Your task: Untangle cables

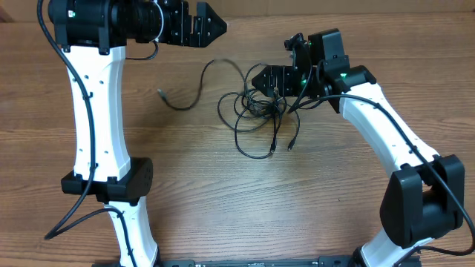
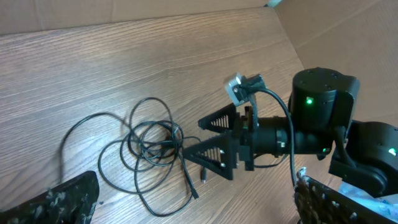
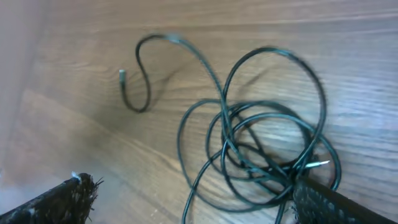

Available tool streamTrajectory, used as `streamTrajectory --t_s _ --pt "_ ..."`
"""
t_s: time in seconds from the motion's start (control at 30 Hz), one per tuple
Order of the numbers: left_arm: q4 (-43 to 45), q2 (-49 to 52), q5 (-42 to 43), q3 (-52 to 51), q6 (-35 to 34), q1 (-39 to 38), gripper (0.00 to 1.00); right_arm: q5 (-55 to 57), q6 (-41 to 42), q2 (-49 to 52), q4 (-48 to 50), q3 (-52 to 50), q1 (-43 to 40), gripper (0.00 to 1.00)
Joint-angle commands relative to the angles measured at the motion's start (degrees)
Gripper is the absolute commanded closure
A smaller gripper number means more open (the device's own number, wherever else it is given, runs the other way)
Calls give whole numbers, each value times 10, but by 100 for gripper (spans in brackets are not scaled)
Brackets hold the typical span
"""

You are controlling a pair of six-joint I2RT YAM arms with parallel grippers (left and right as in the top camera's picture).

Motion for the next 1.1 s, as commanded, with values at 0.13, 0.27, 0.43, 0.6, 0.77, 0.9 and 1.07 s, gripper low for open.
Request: streamTrajectory --t_s 0.13,0.27,0.43,0.6,0.77,0.9,1.07 --pt "-10 -60 -62 10 14 -10 0 108 137 20 32 -53 43 0" --pt "-27 -64 -131 10 -7 -18 0 155 292 46 33 -74 58 0" --pt "-34 -64 -190 10 -15 -38 0 166 557 56 34 -81 62 0" --pt "-34 -64 -197 9 -15 -56 0 236 747 67 49 -87 70 0" --pt "-42 -64 -203 8 -9 -64 0 240 745 94 85 -87 76 10" --pt "-52 -64 -205 8 1 -64 0 239 744 120 87 -87 85 13" --pt "-57 -64 -212 8 1 -64 0 237 745 141 85 -87 99 30"
